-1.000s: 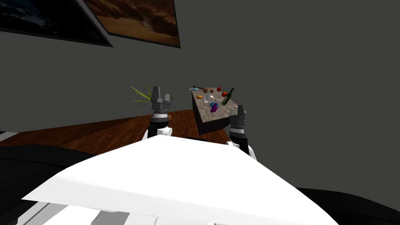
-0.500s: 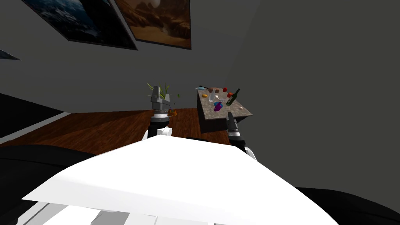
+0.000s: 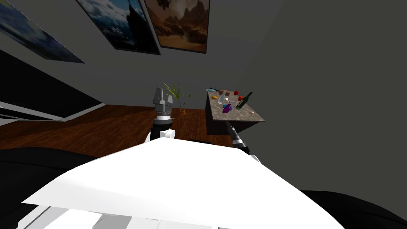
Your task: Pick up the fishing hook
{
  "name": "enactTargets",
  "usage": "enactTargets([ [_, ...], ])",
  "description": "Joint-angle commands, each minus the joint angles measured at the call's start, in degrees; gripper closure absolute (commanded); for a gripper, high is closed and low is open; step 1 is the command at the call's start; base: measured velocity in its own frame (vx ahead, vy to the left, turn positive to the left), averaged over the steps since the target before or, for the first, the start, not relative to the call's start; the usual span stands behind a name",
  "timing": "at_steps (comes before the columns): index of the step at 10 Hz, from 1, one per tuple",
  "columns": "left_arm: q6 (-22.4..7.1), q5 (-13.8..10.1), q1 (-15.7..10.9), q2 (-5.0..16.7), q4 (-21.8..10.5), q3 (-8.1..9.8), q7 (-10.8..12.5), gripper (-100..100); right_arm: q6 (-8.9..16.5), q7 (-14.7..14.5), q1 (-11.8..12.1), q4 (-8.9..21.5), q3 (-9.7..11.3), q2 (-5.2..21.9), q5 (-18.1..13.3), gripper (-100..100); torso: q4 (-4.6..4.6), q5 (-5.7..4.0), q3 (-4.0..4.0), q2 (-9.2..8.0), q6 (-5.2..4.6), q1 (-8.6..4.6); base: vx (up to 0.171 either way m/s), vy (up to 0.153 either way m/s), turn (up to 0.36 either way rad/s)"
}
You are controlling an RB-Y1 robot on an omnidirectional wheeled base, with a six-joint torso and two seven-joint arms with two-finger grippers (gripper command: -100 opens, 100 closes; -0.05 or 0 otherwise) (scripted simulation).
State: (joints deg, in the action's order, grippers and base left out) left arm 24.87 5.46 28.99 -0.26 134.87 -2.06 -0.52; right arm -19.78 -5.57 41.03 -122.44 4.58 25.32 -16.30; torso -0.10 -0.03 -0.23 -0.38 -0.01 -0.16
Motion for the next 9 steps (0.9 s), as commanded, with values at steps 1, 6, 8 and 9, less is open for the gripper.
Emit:
enactTargets([
  [1,0.0,0.0,0.0,0.0,0.0,0.0,0.0,0,-0.1,-1.2,1.0,2.6,-0.1,2.9,-1.8,-100,0.0,0.0,0.0,0.0,0.0,0.0,-0.086,0.01,0.211],
  [6,0.0,0.0,0.0,0.0,0.0,0.01,0.0,0,-0.6,-3.1,2.4,7.5,-0.3,9.8,-5.0,-100,0.08,0.02,0.22,0.39,-0.03,0.1,-0.019,0.033,0.129],
  [8,0.0,0.0,0.0,0.0,0.0,0.0,0.0,0,-0.9,-3.7,2.7,9.3,-0.4,12.7,-6.1,-100,0.11,0.03,0.3,0.53,0.0,0.15,0.026,0.048,0.154],
  [9,0.0,0.0,0.0,0.0,0.0,0.01,0.0,0,-1.4,-4.2,3.0,11.2,-0.6,14.4,-7.1,-100,0.12,0.03,0.31,0.53,-0.04,0.11,0.039,0.039,0.096],
])
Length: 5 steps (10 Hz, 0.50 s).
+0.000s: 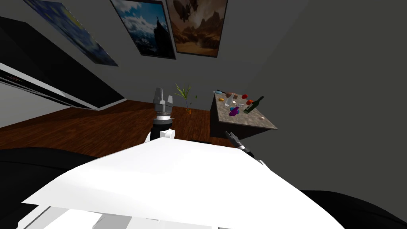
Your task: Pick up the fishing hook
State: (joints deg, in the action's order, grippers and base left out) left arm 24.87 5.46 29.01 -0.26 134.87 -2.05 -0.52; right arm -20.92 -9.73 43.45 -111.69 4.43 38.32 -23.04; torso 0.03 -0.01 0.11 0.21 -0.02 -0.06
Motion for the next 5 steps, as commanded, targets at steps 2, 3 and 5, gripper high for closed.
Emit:
enactTargets([
  [2,0.0,0.0,0.0,0.0,0.0,0.0,0.0,0,-0.7,-0.5,0.7,2.5,-0.7,4.4,-1.3,-100,0.0,0.0,0.0,-0.01,-0.02,-0.01,0.033,0.043,0.098],
  [3,0.0,0.0,0.0,0.0,0.0,0.0,0.0,0,-1.4,-1.0,0.7,4.0,-0.9,6.5,-2.3,-100,0.0,0.01,0.0,-0.01,0.0,0.03,0.08,0.083,0.18],
  [5,0.0,0.0,0.0,0.0,0.0,0.0,0.0,0,-2.0,-1.3,0.7,6.6,-1.3,9.6,-3.3,-100,0.03,0.03,0.08,0.13,-0.03,0.1,0.082,0.056,0.059],
])
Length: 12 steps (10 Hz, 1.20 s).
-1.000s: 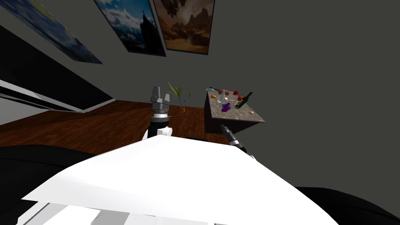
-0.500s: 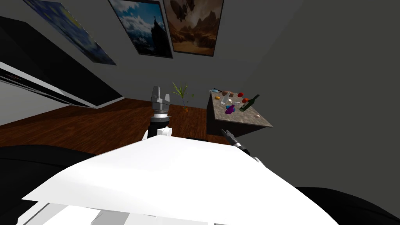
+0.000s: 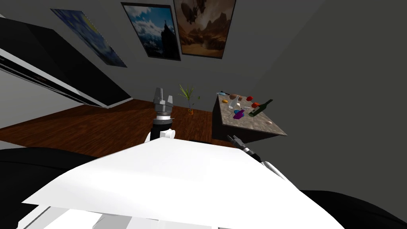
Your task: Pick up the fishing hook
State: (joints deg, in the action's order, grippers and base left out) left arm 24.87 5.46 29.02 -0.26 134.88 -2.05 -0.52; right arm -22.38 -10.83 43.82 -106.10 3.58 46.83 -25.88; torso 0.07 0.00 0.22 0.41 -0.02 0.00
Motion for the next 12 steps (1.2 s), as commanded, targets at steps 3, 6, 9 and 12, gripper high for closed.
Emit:
enactTargets([
  [3,0.0,0.0,0.0,0.0,0.0,0.0,0.0,0,-1.3,-0.6,0.3,3.2,-0.7,5.0,-1.3,-100,0.0,0.0,-0.01,-0.01,0.0,0.0,0.078,0.045,0.069],
  [6,0.0,0.0,0.0,0.0,0.0,0.0,0.0,0,-3.0,-1.2,-0.1,7.5,-1.5,9.9,-3.1,-100,0.0,0.01,-0.02,-0.05,-0.03,0.04,0.091,0.06,0.059],
  [9,0.0,0.0,0.0,0.0,0.0,0.0,0.0,0,-3.9,-1.5,-0.3,9.6,-1.9,13.9,-3.9,-100,0.02,0.01,0.05,0.08,-0.01,0.05,0.099,0.052,0.056],
  [12,0.0,0.0,0.0,0.0,0.0,0.0,0.0,0,-5.6,-1.9,-0.7,13.8,-2.7,18.6,-5.5,-100,0.02,0.0,0.03,0.03,-0.03,-0.03,0.102,0.037,0.058],
])
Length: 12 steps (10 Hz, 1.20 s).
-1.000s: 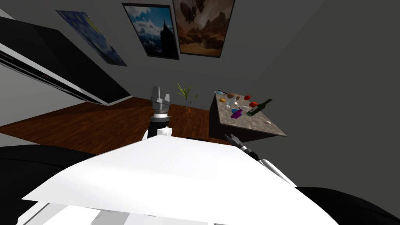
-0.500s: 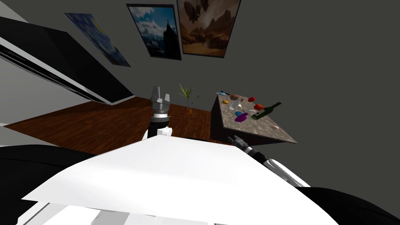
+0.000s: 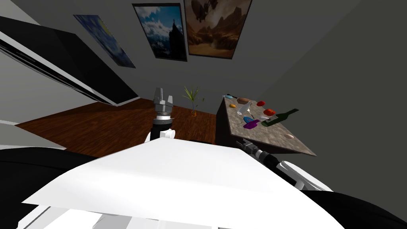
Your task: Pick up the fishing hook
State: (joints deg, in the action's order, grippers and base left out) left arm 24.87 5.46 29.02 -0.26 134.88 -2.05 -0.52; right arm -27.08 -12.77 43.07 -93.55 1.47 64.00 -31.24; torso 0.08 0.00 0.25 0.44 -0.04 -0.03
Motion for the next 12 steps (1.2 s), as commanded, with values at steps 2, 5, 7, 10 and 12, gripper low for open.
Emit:
enactTargets([
  [2,0.0,0.0,0.0,0.0,0.0,0.0,0.0,0,-1.7,-0.2,-0.2,3.2,-1.0,4.2,-0.9,-100,0.0,0.0,-0.02,-0.04,-0.01,0.01,0.101,0.045,0.054],
  [5,0.0,0.0,0.0,0.0,0.0,0.0,0.0,0,-2.6,-0.4,-0.4,5.1,-1.3,7.6,-1.6,-100,0.0,0.01,0.0,0.0,0.0,0.03,0.095,0.037,0.04],
  [7,0.0,0.0,0.0,0.0,0.0,0.0,0.0,0,-4.1,-0.7,-0.8,8.4,-1.9,11.4,-3.0,-100,-0.01,0.0,-0.02,-0.04,0.0,0.0,0.11,0.048,0.08],
  [10,0.0,0.0,0.0,0.0,0.0,0.0,0.0,0,-5.4,-1.0,-1.0,11.1,-2.4,16.0,-4.1,-100,0.02,0.02,0.04,0.05,0.0,0.08,0.121,0.046,0.05],
  [12,0.0,0.0,0.0,0.0,0.0,0.0,0.0,0,-6.3,-1.3,-1.2,13.0,-2.7,19.4,-4.9,-100,0.04,0.0,0.09,0.14,0.01,0.01,0.136,0.03,0.074],
])
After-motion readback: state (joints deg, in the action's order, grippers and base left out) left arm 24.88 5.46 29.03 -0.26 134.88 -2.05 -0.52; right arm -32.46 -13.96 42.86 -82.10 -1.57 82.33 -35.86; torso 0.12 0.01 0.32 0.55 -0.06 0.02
